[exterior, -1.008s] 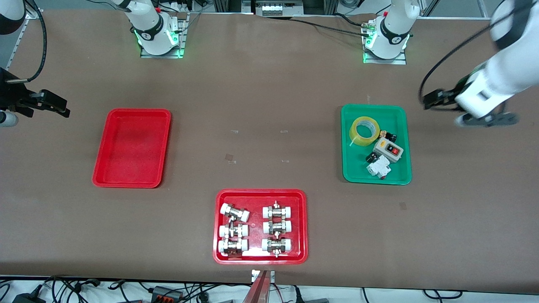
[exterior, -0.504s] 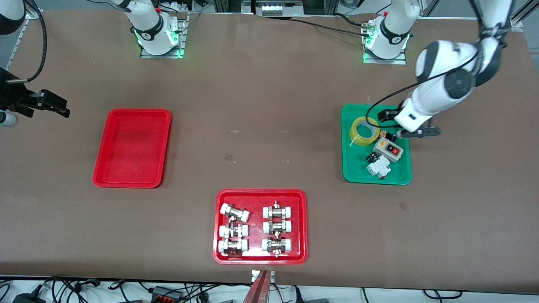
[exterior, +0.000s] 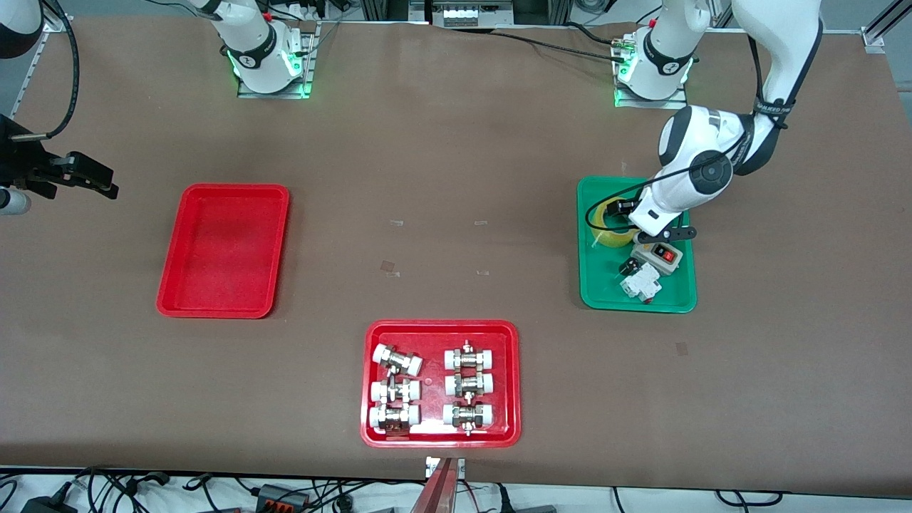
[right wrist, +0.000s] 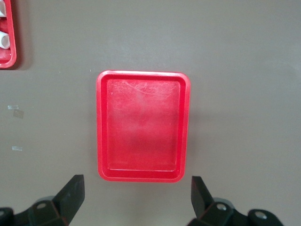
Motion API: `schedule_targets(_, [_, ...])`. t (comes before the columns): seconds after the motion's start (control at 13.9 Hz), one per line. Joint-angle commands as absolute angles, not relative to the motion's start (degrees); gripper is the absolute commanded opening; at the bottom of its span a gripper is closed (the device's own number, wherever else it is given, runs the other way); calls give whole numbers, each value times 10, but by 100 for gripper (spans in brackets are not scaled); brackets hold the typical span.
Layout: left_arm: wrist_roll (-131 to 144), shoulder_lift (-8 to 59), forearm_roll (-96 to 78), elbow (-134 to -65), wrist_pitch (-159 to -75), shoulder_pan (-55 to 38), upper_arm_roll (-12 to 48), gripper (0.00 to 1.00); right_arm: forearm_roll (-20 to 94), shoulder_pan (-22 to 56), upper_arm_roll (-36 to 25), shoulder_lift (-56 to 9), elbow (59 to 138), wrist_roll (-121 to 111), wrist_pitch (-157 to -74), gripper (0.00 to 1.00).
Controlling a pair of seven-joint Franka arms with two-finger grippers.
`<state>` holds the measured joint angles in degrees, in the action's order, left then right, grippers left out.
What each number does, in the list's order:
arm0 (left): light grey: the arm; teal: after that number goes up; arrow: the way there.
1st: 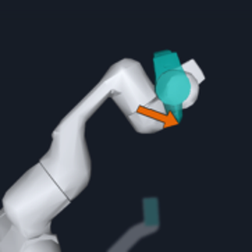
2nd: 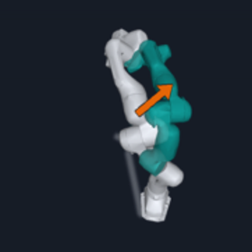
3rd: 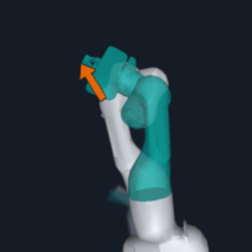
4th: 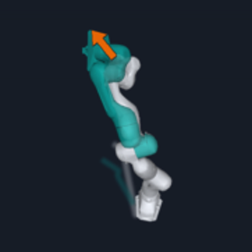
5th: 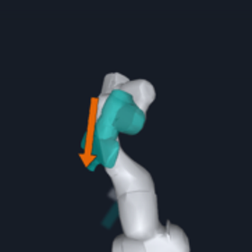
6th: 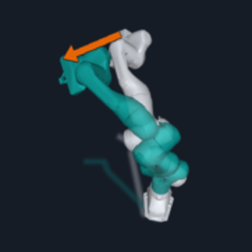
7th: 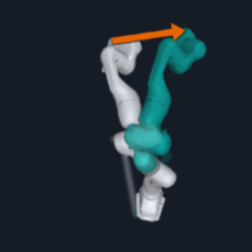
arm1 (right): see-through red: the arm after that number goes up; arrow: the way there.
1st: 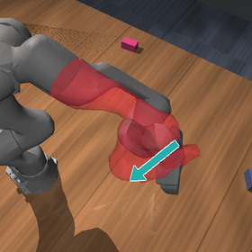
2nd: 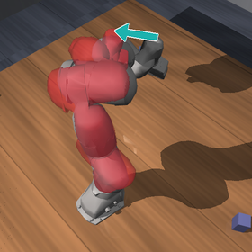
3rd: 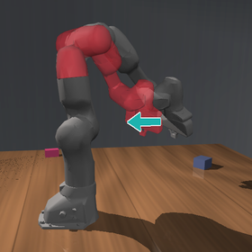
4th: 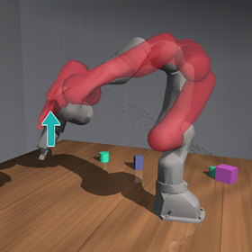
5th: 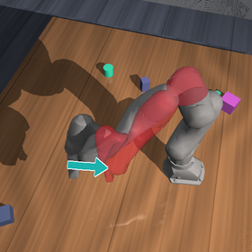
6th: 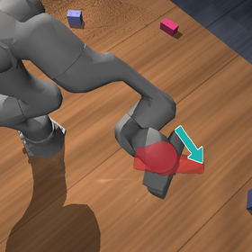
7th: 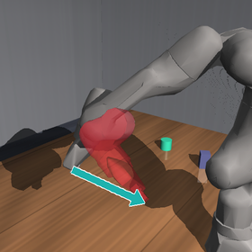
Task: Left arm passes tape to right arm into tray
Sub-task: 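Grasp the tape roll rim with the left gripper and lift it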
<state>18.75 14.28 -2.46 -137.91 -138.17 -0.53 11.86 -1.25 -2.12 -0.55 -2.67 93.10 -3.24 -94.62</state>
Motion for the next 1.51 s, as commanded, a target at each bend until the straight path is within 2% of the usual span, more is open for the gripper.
schedule_targets(0.0, [188, 139, -34, -1383, -1385, 1, 121, 55, -13, -26, -1, -25, 929, -40, -946, 100])
schedule_targets(0.14, [187, 138, -34, -1383, -1380, 2, 121, 30, -13, -26, -1, -25, 929, -40, -946, 100])
schedule_targets(0.29, [185, 136, -34, -1382, -1369, 1, 121, 11, -13, -26, -1, -25, 929, -40, -945, 100])
schedule_targets(0.43, [185, 128, -34, -1381, -1355, 1, 122, 1, -13, -26, -1, -25, 929, -40, -946, 100])
schedule_targets(0.72, [185, 55, -33, -1364, -1296, 0, 123, 1, -12, -26, -1, -25, 929, -40, -944, 100])
schedule_targets(0.86, [194, 44, -34, -1313, -1247, -7, 127, 1, -13, -26, -1, -25, 929, -41, -944, 100])
schedule_targets(1.08, [264, 68, -67, -1197, -1161, -7, 196, 1, -13, -26, -1, -25, 929, -41, -943, 100])
schedule_targets(1.3, [345, 105, -119, -1116, -1158, -11, 264, 1, -11, -22, 2, -47, 929, -40, -948, 100])
schedule_targets(1.44, [428, 157, -133, -1039, -1160, -11, 322, 1, -15, -7, 2, -61, 919, -42, -941, 100])
